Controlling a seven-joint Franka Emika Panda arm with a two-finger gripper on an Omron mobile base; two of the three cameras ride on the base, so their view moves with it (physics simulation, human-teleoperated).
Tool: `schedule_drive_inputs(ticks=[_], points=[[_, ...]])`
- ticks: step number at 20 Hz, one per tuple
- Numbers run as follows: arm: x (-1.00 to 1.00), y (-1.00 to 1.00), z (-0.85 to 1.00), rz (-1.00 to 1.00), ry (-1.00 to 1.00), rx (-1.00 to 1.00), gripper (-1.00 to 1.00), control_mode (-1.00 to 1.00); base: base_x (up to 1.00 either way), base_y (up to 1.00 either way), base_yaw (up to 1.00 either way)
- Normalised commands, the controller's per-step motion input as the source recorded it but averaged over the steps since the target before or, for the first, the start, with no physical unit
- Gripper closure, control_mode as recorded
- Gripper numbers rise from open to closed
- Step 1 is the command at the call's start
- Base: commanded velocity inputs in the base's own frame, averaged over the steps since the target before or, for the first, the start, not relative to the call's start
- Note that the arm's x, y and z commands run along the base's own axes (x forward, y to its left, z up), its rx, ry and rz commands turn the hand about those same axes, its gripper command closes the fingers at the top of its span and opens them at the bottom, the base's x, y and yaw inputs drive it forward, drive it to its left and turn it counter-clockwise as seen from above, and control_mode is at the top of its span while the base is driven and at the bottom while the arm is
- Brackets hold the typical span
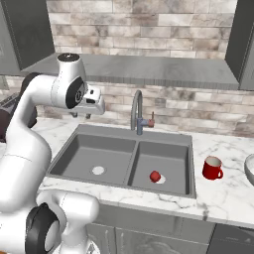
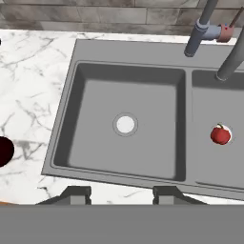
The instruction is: Clear the mugs and bowl far away from the sink.
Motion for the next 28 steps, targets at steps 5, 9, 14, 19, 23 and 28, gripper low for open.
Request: schedule_drive_inputs(ticks=[5, 9, 14, 19, 23, 28], points=[[-0.24, 0.0, 0.01, 0.0, -0.05, 0.0, -1.0, -1.0, 0.0, 0.0, 0.0], [-0.46, 0.06, 0.03, 0.0, -0.18, 0.0, -1.0, -1.0, 0.0, 0.0, 0.0], [-0.92, 0.07, 0.0, -0.03, -0.09, 0.04, -1.0, -1.0, 0.0, 0.0, 0.0], [-0.62, 0.17, 0.01, 0.0, 0.04, 0.0, -1.0, -1.0, 0.0, 0.0, 0.0], [-0.57, 0.28, 0.0, 0.0, 0.11, 0.0, -1.0, -1.0, 0.0, 0.0, 0.0], [-0.47, 0.46, 0.0, 0.0, 0.07, 0.0, -1.0, -1.0, 0.0, 0.0, 0.0]])
